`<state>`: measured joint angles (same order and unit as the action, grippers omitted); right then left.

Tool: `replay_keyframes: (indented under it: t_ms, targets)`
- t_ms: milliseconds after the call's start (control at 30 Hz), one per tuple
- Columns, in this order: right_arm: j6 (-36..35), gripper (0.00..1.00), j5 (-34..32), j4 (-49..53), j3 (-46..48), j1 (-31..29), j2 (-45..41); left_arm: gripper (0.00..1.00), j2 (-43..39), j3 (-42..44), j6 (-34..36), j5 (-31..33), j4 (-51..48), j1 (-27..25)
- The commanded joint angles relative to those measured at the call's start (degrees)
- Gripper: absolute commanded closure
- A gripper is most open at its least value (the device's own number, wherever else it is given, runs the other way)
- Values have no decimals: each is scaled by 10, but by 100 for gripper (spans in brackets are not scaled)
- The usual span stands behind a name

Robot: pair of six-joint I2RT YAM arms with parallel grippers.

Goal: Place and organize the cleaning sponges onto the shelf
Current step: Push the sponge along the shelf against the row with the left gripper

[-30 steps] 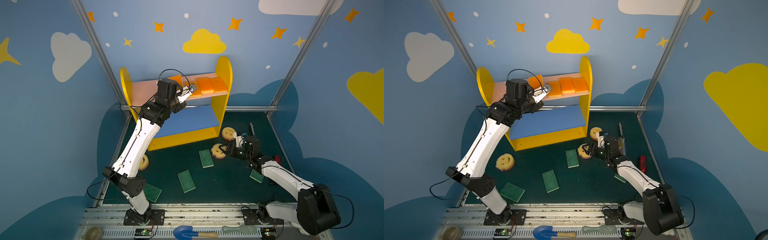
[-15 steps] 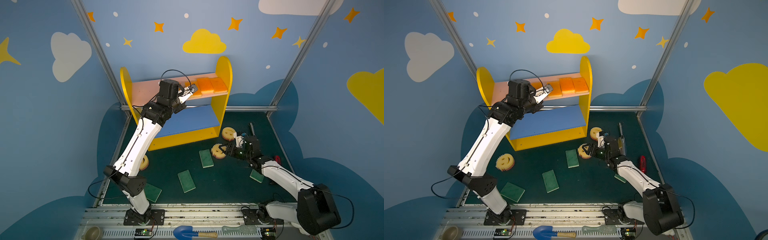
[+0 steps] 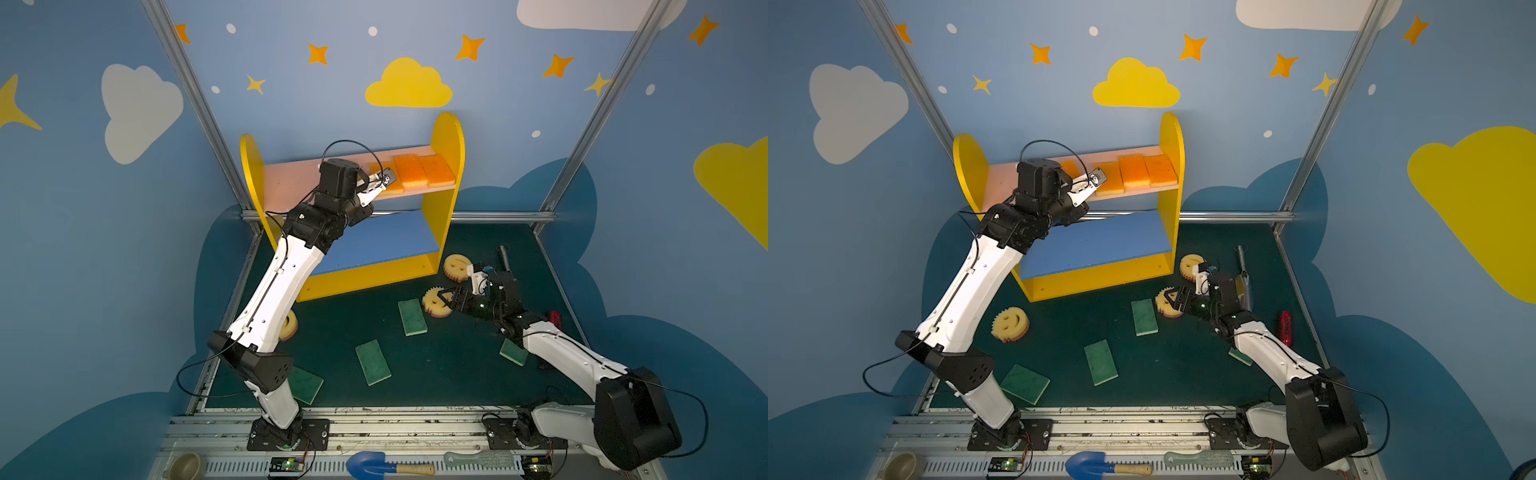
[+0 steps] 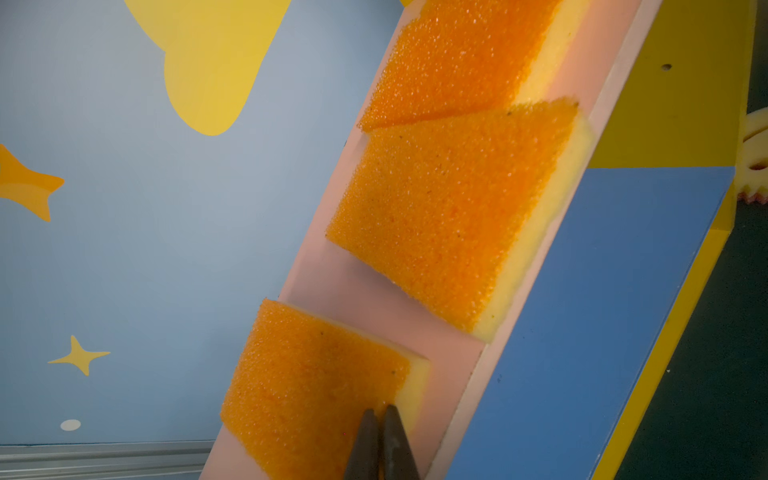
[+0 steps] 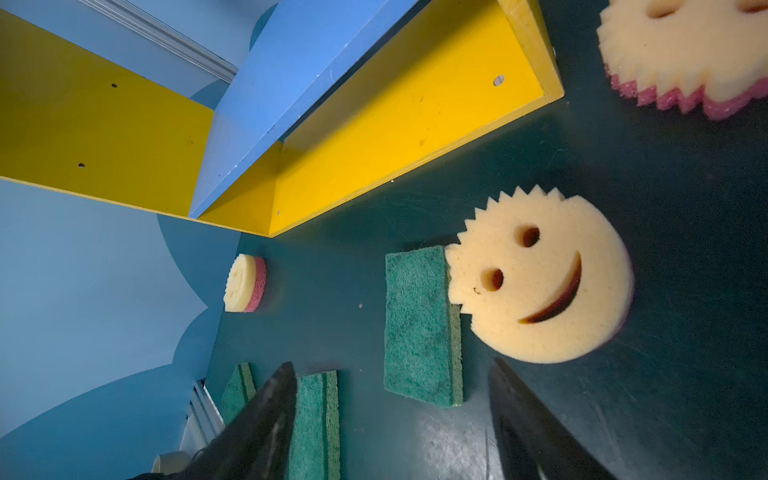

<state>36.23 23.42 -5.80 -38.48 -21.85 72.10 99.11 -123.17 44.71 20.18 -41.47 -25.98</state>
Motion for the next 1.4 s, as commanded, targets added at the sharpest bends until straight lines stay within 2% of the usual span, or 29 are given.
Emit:
replay_keyframes:
  t_ms: [0,400,1067,1367]
  targets:
    - [-1,28,0,-4,-23,-4,-1,97,4,-3,3,-3,-4,-6]
    - [-1,29,0,-5,-23,-5,0,97,3,-42,4,-35,-26,-29]
    - [-2,29,-4,0,-24,-5,-7,97,7,-25,36,-27,-39,-20]
    - [-4,29,-8,1,-25,-5,-3,97,18,-28,57,-62,-38,-7]
